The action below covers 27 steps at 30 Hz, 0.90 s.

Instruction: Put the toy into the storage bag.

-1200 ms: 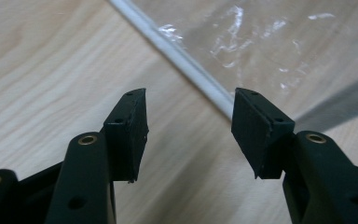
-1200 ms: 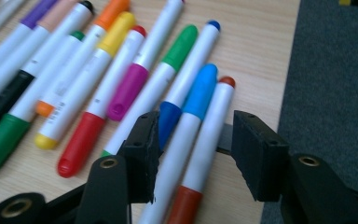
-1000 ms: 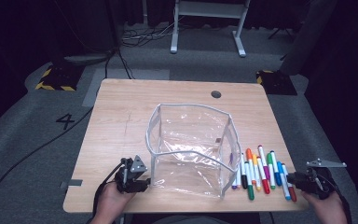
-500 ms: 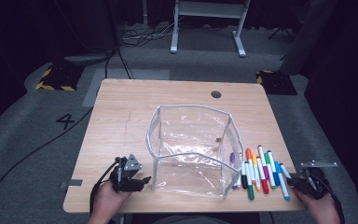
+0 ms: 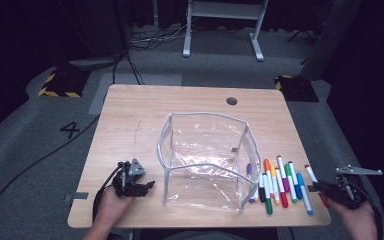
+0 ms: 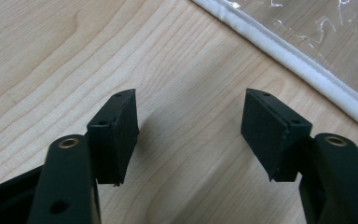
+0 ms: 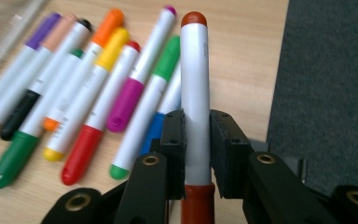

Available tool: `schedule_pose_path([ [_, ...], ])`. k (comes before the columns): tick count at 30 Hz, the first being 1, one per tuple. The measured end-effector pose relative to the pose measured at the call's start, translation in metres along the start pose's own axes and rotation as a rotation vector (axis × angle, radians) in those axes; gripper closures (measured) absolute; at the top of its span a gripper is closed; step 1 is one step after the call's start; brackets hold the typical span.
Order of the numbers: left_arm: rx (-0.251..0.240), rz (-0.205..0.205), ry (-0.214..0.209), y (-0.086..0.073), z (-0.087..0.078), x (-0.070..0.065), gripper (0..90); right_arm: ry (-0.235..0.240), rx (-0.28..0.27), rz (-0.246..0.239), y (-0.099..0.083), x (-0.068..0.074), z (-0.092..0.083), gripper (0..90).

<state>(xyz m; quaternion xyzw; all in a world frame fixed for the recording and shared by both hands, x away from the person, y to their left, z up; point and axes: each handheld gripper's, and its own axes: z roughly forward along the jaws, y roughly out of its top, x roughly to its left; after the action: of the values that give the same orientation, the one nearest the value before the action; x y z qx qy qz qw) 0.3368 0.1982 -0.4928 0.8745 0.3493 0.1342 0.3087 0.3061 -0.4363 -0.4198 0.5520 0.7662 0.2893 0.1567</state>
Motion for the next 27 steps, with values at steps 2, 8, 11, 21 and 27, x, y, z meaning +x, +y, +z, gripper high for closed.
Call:
schedule_pose_path([
  [2,0.002,-0.021,0.001,-0.001,0.000,0.001,32.4,0.018,-0.028,-0.037,0.013,0.006,-0.013,76.1],
  [8,-0.020,-0.019,0.005,-0.007,-0.003,0.005,29.6,0.077,-0.072,-0.137,0.040,0.027,-0.035,76.2],
  [11,-0.028,-0.023,-0.018,-0.011,-0.004,0.010,28.8,0.112,-0.087,-0.188,0.056,0.039,-0.045,76.2],
  [21,-0.075,-0.053,-0.010,-0.019,-0.003,0.018,25.5,0.228,-0.148,-0.322,0.110,0.072,-0.070,76.2],
  [27,-0.083,-0.049,-0.002,-0.020,-0.003,0.019,24.7,0.264,-0.177,-0.355,0.133,0.091,-0.078,76.2],
])
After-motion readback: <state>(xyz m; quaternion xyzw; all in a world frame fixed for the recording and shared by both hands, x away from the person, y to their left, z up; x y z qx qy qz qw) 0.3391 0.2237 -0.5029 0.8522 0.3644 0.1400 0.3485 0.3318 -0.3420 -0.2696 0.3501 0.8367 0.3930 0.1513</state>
